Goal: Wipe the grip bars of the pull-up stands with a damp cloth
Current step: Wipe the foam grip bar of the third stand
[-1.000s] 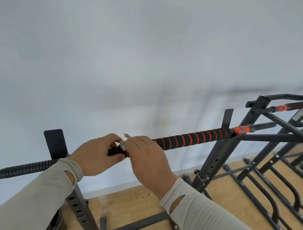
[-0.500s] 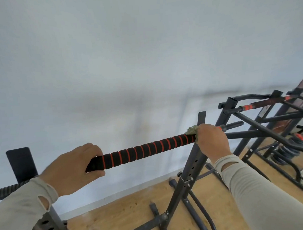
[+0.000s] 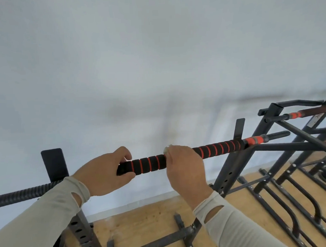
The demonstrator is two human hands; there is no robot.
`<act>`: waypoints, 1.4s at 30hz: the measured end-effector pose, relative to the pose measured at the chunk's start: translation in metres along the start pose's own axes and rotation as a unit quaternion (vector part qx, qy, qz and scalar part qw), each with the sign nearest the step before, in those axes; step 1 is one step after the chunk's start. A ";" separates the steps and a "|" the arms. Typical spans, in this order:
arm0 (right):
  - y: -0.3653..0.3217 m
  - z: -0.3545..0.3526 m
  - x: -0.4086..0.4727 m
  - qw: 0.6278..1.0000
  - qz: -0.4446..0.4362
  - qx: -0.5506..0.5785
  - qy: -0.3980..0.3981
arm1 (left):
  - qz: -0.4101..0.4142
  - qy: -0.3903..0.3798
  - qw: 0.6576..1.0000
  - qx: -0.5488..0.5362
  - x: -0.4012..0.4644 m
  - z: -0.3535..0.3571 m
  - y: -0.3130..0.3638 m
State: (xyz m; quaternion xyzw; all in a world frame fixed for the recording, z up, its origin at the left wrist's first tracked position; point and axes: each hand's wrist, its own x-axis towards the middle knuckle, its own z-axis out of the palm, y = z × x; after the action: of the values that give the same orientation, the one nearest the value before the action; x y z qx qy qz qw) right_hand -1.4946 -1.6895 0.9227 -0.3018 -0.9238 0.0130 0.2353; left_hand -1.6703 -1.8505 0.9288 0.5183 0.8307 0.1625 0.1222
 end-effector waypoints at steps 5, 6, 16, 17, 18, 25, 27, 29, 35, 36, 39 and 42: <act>-0.075 0.035 -0.016 0.981 -0.148 0.118 0.043 | 0.008 -0.001 0.994 -0.112 0.002 0.001 -0.009; -0.075 0.038 -0.017 0.976 -0.168 0.134 0.044 | 0.011 -0.001 0.992 -0.126 0.002 0.001 -0.009; 0.072 -0.001 0.007 0.993 -0.051 -0.102 -0.004 | -0.020 -0.015 1.000 -0.007 0.000 -0.001 -0.002; 0.091 -0.010 0.009 0.992 -0.021 -0.123 -0.033 | -0.022 -0.018 1.000 0.009 0.000 -0.001 0.000; 0.108 -0.020 0.010 0.987 0.002 -0.147 -0.058 | -0.023 -0.016 0.999 0.022 0.000 -0.001 0.001; 0.191 -0.068 0.021 0.958 0.218 -0.177 -0.051 | -0.007 -0.023 0.999 0.034 -0.003 -0.010 0.004; 0.186 -0.064 0.021 0.958 0.218 -0.175 -0.058 | -0.009 -0.006 0.998 0.060 -0.006 -0.010 0.009; 0.169 -0.056 0.018 0.963 0.207 -0.166 -0.050 | -0.012 0.004 0.999 0.036 -0.008 -0.006 0.011; 0.076 -0.024 -0.004 0.995 0.048 -0.063 0.059 | 0.002 0.011 1.000 0.021 -0.009 -0.002 0.015; 0.055 -0.018 -0.006 0.997 0.025 -0.033 0.073 | 0.005 0.014 1.000 0.018 -0.010 -0.002 0.015; -0.009 0.006 -0.016 0.992 -0.079 0.044 0.093 | 0.007 0.031 0.999 0.014 -0.011 -0.002 0.015; -0.060 0.024 -0.025 0.978 -0.149 0.137 0.055 | 0.016 0.043 0.998 -0.033 -0.013 0.000 0.009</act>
State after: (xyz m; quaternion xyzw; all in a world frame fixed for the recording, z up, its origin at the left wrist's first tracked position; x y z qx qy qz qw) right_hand -1.5208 -1.7502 0.9006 -0.1261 -0.9334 0.0872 0.3244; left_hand -1.6573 -1.8588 0.9326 0.5201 0.8207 0.2138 0.1011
